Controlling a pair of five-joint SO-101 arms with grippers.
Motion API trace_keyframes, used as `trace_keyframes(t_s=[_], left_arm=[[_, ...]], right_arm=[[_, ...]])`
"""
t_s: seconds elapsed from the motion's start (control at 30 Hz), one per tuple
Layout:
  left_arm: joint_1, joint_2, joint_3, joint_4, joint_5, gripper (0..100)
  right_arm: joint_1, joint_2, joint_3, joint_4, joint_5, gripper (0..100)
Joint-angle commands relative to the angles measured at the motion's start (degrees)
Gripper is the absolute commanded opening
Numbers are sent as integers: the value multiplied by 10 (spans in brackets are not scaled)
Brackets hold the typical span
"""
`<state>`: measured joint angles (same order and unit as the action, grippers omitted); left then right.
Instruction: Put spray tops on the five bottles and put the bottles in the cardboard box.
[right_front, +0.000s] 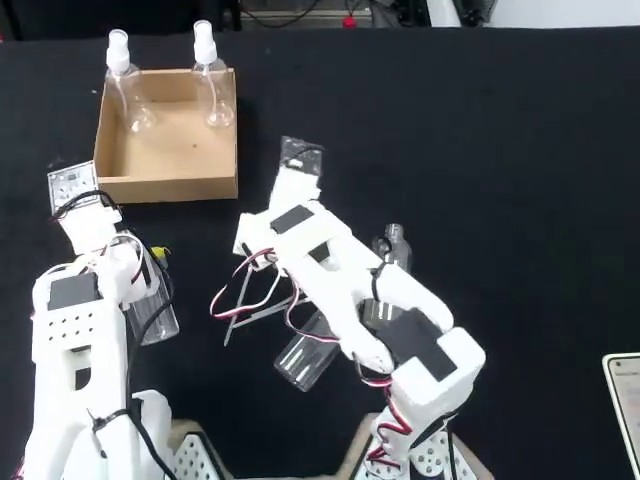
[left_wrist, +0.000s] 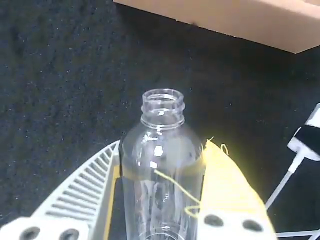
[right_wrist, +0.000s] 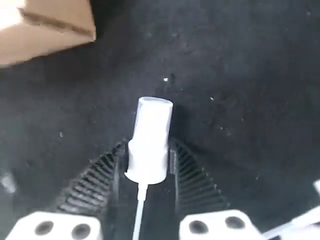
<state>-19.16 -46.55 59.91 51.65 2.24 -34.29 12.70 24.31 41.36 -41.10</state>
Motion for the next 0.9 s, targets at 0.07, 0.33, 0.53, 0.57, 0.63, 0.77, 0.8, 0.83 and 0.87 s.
trace_keyframes(t_s=[0.07,0.33,0.53,0.57,0.63,0.77,0.8,0.83,0.87], left_arm=[[-5,-16,-7,-6,3,130],[-5,-16,-7,-7,3,130],[-5,-16,-7,-6,3,130],[-5,-16,-7,-6,3,130],[-5,-16,-7,-6,3,130],[-12,-16,-8,-6,2,130],[-19,-16,-9,-6,4,130],[-26,-16,-9,-8,4,130],[-32,-16,-10,-8,4,130]], right_arm=[[-9,-44,-48,69,161,11],[-25,-63,-50,154,243,87],[-25,-63,-78,220,245,208],[-26,-63,-83,226,244,202],[-33,-63,-88,228,243,192],[-33,-45,-88,207,243,188],[-31,-33,-89,200,243,188],[-26,-18,-90,192,243,188],[-21,-3,-90,188,243,188]])
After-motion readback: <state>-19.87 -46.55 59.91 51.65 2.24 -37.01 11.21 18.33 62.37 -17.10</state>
